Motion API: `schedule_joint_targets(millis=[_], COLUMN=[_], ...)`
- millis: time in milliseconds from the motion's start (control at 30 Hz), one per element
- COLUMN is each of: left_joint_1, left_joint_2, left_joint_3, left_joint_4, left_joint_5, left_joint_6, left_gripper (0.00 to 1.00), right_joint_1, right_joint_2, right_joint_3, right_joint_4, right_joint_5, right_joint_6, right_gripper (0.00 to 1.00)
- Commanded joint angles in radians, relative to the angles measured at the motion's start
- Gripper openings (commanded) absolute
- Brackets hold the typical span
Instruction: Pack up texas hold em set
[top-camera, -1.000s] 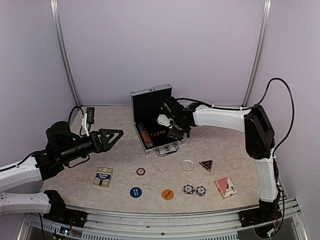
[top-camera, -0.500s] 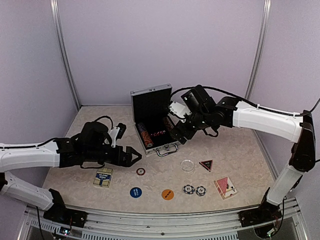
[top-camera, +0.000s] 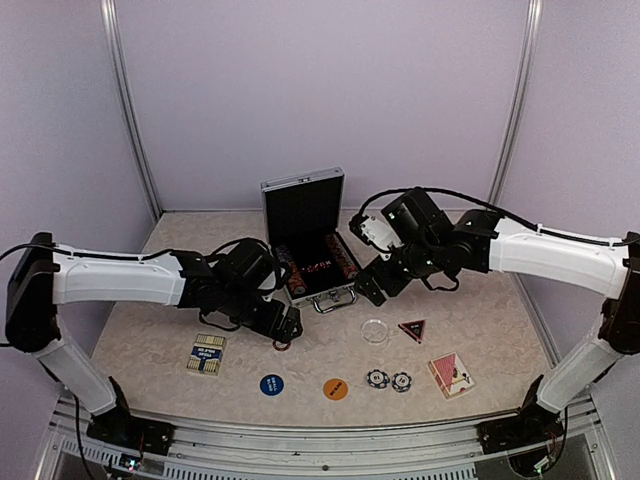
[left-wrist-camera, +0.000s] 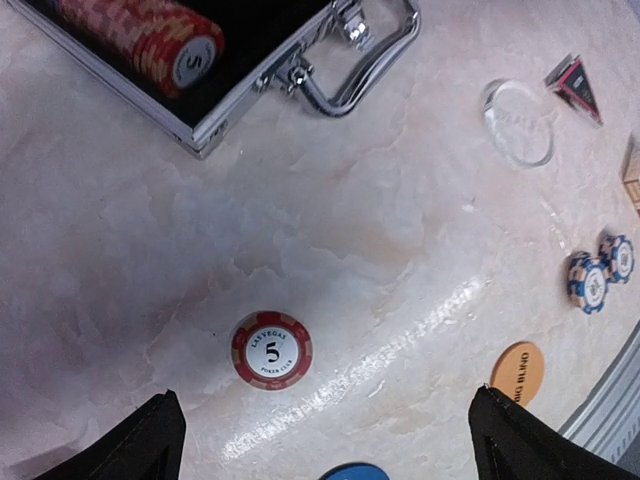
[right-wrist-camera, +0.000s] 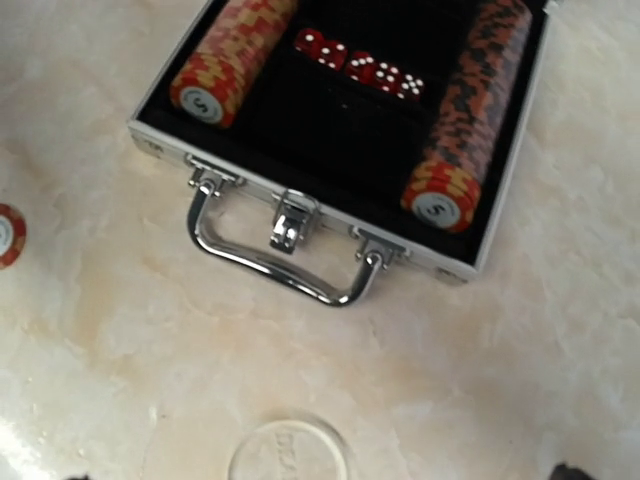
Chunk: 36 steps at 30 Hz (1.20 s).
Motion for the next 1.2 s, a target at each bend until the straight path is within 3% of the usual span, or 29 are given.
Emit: schedule_joint_targets(millis=[0, 267, 533, 733, 967, 1167], left_joint_1=[0.01, 0.053, 0.063, 0.024, -0.021, -0.041], left_joint_2=[0.108, 0.215, 0.318, 0.407, 0.454, 0.458], left_joint_3=[0.025, 0.101, 0.24, 0.328, 0.371, 0.366], left_joint_4=[-0.099, -0.163, -0.238, -0.314, -0.4, -0.404], left_joint_5=[-0.014, 0.035, 0.06, -0.028, -0.129, -0.12], left_joint_6=[0.052, 0.152, 0.208, 0.212, 0.189, 0.181], left_gripper=[0.99, 0.84, 0.8, 0.79, 0.79, 0.75], right_joint_1=[0.006, 0.006, 0.005, 0.006, 0.006, 0.006], right_joint_2=[-0.055, -0.086, -0.12, -0.15, -0.174, -0.186], right_joint_3=[-0.025, -0.068, -0.104, -0.115, -0.123, -0.127], right_joint_4=[0.037, 0.056, 0.07, 0.062, 0.064, 0.077], right_joint_5=[0.03, 0.028, 0.035, 0.059, 0.065, 0.059], right_joint_6=[0.073, 0.083, 0.087, 0.081, 0.078, 0.08], right_gripper=[1.0, 1.0, 1.0, 1.0, 1.0, 1.0])
